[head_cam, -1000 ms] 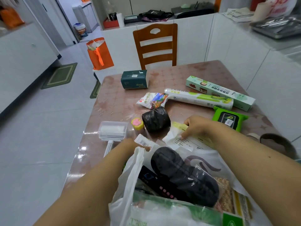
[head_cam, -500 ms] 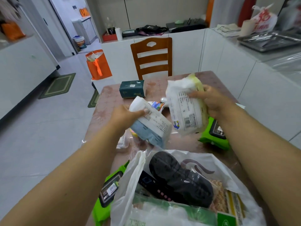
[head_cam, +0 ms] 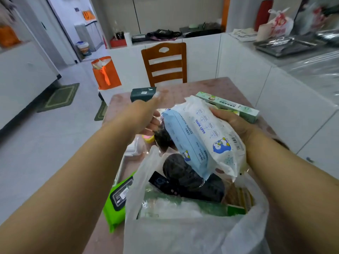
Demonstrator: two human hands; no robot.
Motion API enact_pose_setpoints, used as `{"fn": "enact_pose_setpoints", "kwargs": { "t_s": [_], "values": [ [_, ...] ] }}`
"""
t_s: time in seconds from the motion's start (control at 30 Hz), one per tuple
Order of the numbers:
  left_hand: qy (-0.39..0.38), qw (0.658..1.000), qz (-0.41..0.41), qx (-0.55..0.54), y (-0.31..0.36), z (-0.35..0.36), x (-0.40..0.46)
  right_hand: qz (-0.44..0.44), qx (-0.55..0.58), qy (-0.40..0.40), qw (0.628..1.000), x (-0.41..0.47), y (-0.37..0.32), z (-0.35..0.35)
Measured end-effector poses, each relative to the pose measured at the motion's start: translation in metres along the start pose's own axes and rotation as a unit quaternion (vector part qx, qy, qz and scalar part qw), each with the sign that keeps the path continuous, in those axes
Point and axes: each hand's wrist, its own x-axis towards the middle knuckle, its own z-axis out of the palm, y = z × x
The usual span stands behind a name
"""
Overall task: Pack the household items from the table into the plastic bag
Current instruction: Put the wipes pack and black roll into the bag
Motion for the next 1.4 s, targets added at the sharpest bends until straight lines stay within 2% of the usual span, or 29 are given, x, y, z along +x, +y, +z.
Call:
{"fn": "enact_pose_setpoints", "kwargs": {
  "t_s": [0.03,0.1,0.13,0.17,0.23,0.27,0.33,0.37,0.4,0.47,0.5,0.53,0.6,0.67,0.8,0.9,1.0,1.1,1.17,1.23,1.3,1.4],
  "values": [
    [0.010,0.995,0.005,0.097,-0.008,-0.003,-0.012,0.011,-0.008,0.004,1.000,-0.006,0.002,-0.001],
    [-0.019,0.945,0.010,0.325,-0.028,-0.002,-0.038,0.037,-0.043,0.004,0.998,-0.014,0.005,-0.003],
    [-0.040,0.925,0.015,0.377,-0.038,0.000,-0.046,0.053,-0.066,-0.004,0.996,-0.017,0.008,-0.001],
    [-0.056,0.930,0.018,0.364,-0.046,0.001,-0.050,0.078,-0.091,-0.005,0.993,-0.019,0.009,0.002],
    [-0.051,0.991,-0.016,0.123,-0.054,-0.002,-0.049,0.116,-0.152,0.005,0.981,-0.019,0.011,0.012],
    [-0.019,0.999,-0.037,-0.003,-0.054,-0.008,-0.047,0.127,-0.182,0.007,0.975,-0.017,0.014,0.017],
    [0.037,0.988,-0.031,-0.144,-0.050,-0.021,-0.049,0.147,-0.263,0.025,0.953,-0.009,0.023,0.035],
    [0.039,0.981,-0.012,-0.191,-0.048,-0.024,-0.053,0.146,-0.361,0.033,0.921,-0.003,0.032,0.048],
    [0.032,0.973,0.008,-0.226,-0.045,-0.025,-0.059,0.145,-0.489,0.019,0.860,0.003,0.043,0.063],
    [0.028,0.962,0.031,-0.271,-0.042,-0.024,-0.069,0.085,-0.735,0.001,0.673,0.015,0.067,0.084],
    [0.038,0.957,0.041,-0.284,-0.042,-0.024,-0.072,0.052,-0.786,0.012,0.615,0.015,0.074,0.092],
    [0.051,0.953,0.050,-0.294,-0.043,-0.025,-0.074,0.017,-0.800,0.032,0.599,0.010,0.079,0.099],
    [0.070,0.948,0.067,-0.303,-0.047,-0.031,-0.076,-0.041,-0.776,0.084,0.624,-0.010,0.090,0.107],
    [0.069,0.946,0.073,-0.307,-0.052,-0.036,-0.077,-0.100,-0.764,0.063,0.634,-0.025,0.109,0.112],
    [0.047,0.936,0.099,-0.334,-0.049,-0.033,-0.083,-0.094,-0.802,-0.015,0.589,-0.025,0.143,0.116],
    [0.041,0.938,0.106,-0.328,-0.045,-0.031,-0.081,-0.064,-0.740,-0.026,0.669,-0.008,0.137,0.117],
    [0.027,0.942,0.094,-0.320,-0.046,-0.033,-0.083,-0.016,-0.644,-0.027,0.764,-0.007,0.123,0.103],
    [0.024,0.943,0.085,-0.320,-0.050,-0.043,-0.085,-0.134,-0.503,0.118,0.846,-0.005,0.087,0.084],
    [0.025,0.943,0.078,-0.324,-0.054,-0.047,-0.084,-0.185,-0.463,0.244,0.832,0.015,0.058,0.063],
    [0.031,0.941,0.071,-0.330,-0.057,-0.048,-0.078,-0.148,-0.511,0.308,0.789,0.047,0.034,0.043],
    [0.036,0.938,0.064,-0.339,-0.061,-0.048,-0.076,-0.092,-0.588,0.308,0.742,0.078,0.025,0.027],
    [0.035,0.933,0.059,-0.352,-0.064,-0.049,-0.077,-0.048,-0.711,0.249,0.655,0.117,0.028,0.008]
  ]
}}
